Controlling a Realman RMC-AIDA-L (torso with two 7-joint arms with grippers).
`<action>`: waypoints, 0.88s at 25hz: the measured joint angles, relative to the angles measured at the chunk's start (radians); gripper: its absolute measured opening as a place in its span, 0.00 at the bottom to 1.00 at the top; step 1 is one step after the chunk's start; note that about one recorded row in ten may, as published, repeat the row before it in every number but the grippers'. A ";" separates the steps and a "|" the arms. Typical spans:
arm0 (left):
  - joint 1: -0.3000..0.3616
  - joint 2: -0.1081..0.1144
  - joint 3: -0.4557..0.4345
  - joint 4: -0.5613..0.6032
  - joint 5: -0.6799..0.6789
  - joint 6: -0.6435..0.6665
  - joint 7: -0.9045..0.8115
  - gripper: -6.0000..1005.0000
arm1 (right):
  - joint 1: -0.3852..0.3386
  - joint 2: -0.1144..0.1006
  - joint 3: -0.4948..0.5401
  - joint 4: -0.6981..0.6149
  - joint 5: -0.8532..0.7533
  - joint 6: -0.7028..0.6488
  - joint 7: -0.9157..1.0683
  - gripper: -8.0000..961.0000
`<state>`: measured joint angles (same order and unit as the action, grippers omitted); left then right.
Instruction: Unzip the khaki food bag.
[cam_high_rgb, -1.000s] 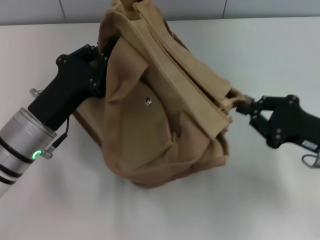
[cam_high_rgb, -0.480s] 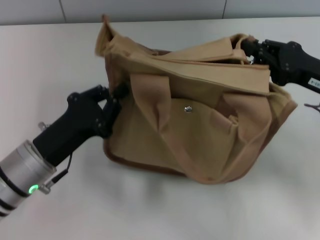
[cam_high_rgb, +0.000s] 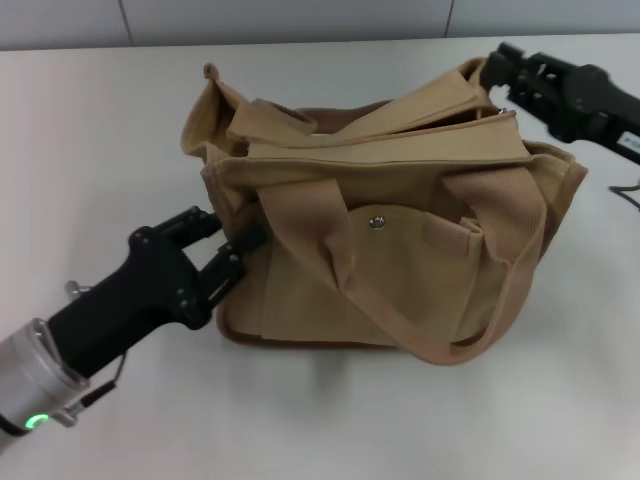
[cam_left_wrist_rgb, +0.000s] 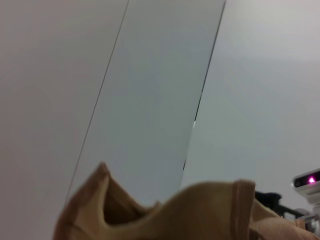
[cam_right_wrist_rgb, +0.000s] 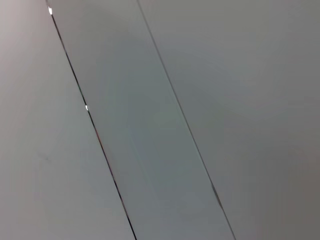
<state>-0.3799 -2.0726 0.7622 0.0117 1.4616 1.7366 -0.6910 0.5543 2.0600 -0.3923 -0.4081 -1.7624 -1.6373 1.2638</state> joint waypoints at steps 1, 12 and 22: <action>0.011 0.001 0.001 0.027 0.000 0.008 0.000 0.23 | -0.009 -0.003 0.000 -0.002 0.017 -0.021 -0.001 0.16; 0.037 0.137 0.088 0.369 0.229 0.265 -0.270 0.60 | -0.115 -0.033 -0.174 -0.160 -0.044 -0.462 -0.065 0.56; 0.000 0.159 0.144 0.419 0.235 0.272 -0.389 0.86 | -0.134 0.017 -0.317 -0.141 -0.105 -0.482 -0.190 0.83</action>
<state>-0.3796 -1.9138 0.9059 0.4305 1.6967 2.0086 -1.0800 0.4202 2.0768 -0.7093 -0.5494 -1.8671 -2.1195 1.0743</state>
